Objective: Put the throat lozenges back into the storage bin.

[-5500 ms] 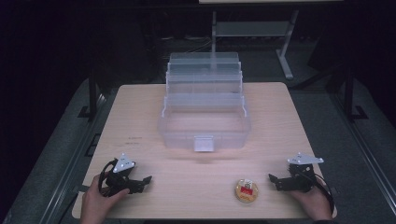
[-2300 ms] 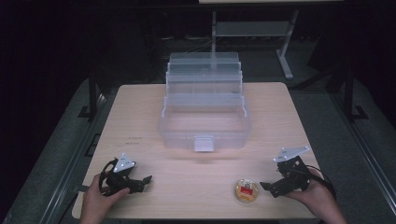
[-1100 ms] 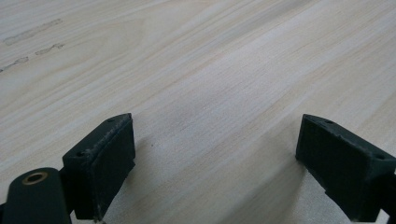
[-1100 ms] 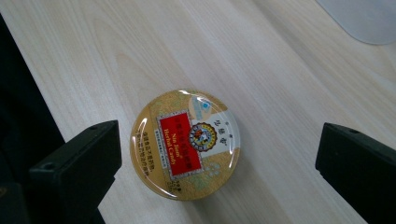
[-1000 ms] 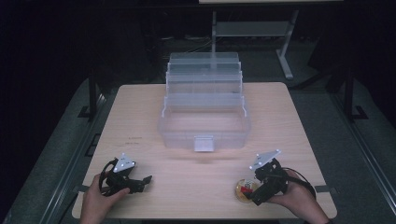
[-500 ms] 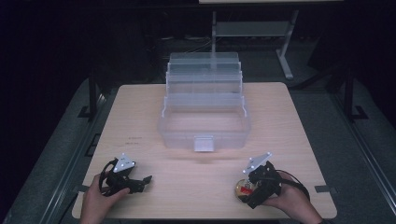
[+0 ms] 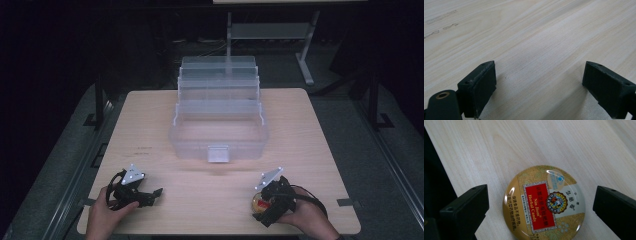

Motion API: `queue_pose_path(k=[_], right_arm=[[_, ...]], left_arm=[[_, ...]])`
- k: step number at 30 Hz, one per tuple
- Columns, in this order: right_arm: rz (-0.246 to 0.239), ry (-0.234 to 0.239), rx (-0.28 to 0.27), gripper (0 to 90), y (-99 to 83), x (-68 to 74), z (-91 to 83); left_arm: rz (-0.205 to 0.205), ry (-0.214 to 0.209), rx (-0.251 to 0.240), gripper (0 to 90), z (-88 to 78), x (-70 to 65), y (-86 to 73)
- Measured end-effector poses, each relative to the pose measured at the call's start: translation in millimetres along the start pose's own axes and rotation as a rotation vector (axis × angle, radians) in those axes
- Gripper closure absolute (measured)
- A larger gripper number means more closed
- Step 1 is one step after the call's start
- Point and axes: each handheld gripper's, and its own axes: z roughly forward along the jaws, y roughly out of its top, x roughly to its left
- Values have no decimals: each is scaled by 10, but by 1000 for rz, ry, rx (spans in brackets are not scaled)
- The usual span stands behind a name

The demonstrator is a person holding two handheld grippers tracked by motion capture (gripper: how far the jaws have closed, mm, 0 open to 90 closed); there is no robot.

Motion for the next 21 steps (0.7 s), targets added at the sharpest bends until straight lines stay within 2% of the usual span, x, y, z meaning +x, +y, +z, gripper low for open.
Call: queue_pose_path(k=[11,13,18,21], right_arm=[[-15,-14,38,1,-6,12,102],[-20,-15,36,64,-11,9,102],[-15,-12,34,72,-16,4,96],[-8,-4,33,107,-19,6,93]], left_arm=[[0,0,0,110,0,0,0],[0,0,0,110,0,0,0],[0,0,0,110,0,0,0],[0,0,0,110,0,0,0]])
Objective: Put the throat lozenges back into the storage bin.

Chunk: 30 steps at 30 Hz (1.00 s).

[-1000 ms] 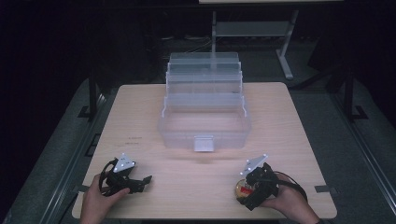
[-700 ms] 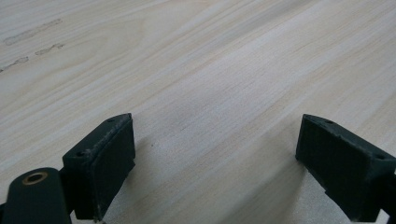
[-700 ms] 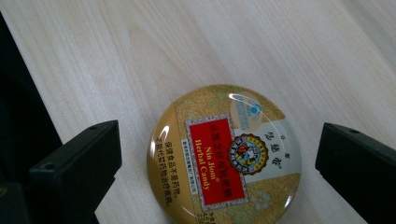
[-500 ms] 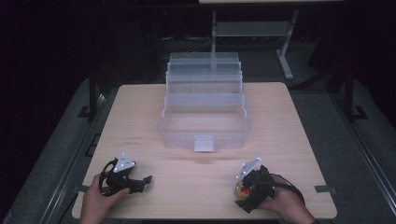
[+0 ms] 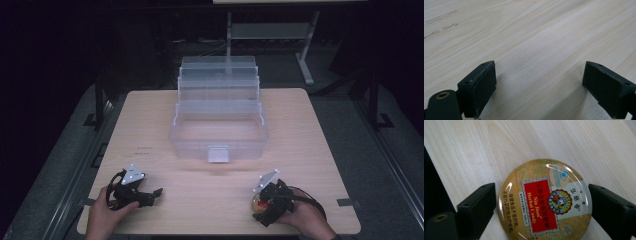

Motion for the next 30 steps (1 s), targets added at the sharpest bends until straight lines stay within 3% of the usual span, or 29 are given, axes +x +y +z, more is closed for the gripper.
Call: queue_pose_path(k=[11,30], right_arm=[[-13,-5,5,189,-17,-16,-17],[12,-13,-9,196,-3,-58,-115]], left_arm=[[0,0,0,110,0,0,0],[0,0,0,110,0,0,0]])
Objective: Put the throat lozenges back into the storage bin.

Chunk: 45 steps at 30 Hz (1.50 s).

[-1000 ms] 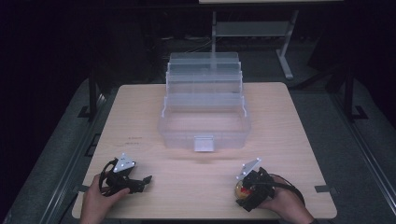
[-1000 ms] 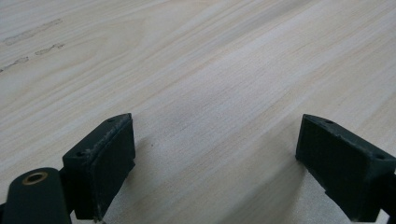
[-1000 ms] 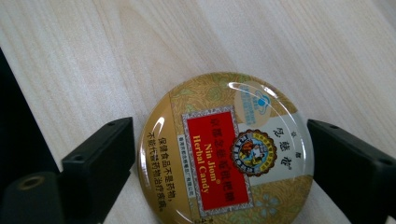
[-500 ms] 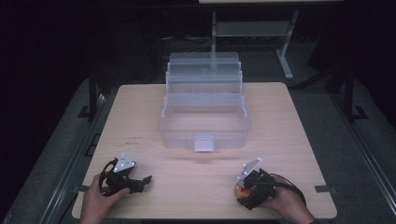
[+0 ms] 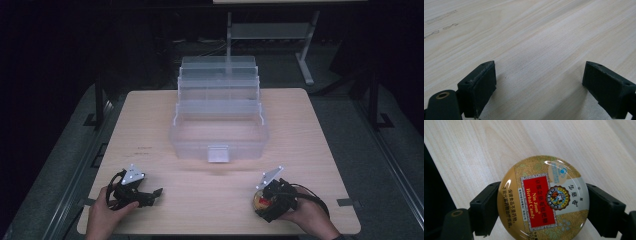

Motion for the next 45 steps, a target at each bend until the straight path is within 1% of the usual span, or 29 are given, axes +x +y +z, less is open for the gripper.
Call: queue_pose_path(k=[6,13,22,29,45], right_arm=[[21,-6,-10,196,-4,-37,-60],[21,-15,-19,196,10,-79,-115],[53,-23,-38,196,11,-146,-208],[66,-35,-47,196,18,-201,-265],[85,-64,-71,197,79,-329,-416]], left_arm=[[-1,0,0,110,0,0,0],[0,0,0,110,0,0,0],[0,0,0,110,0,0,0],[-1,0,0,110,0,0,0],[0,0,2,110,-2,0,1]])
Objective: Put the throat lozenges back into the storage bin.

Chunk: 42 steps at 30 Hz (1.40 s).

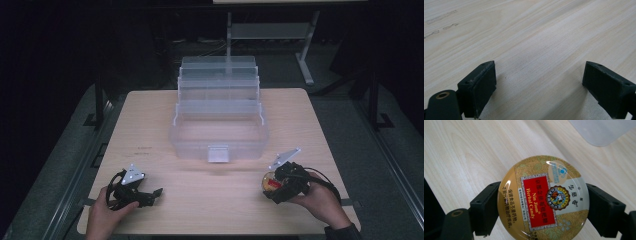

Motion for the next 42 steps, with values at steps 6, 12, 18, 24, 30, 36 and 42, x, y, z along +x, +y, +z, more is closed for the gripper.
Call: queue_pose_path(k=[6,12,18,24,30,36,42], right_arm=[[8,-4,-10,197,30,-55,-54],[10,-10,-12,197,61,-101,-84],[12,-7,-7,197,93,-136,-103],[17,-15,-11,197,117,-185,-125],[23,-24,-20,197,170,-240,-166],[21,-33,-20,197,252,-303,-208],[27,-43,-24,197,329,-367,-238]], left_arm=[[0,0,0,110,0,0,0],[0,0,1,110,0,0,1],[-1,0,0,110,0,0,1],[-4,0,-2,109,1,-2,0],[-3,0,-2,110,2,-2,0],[-3,0,-2,110,1,-2,0],[2,1,0,110,0,1,1]])
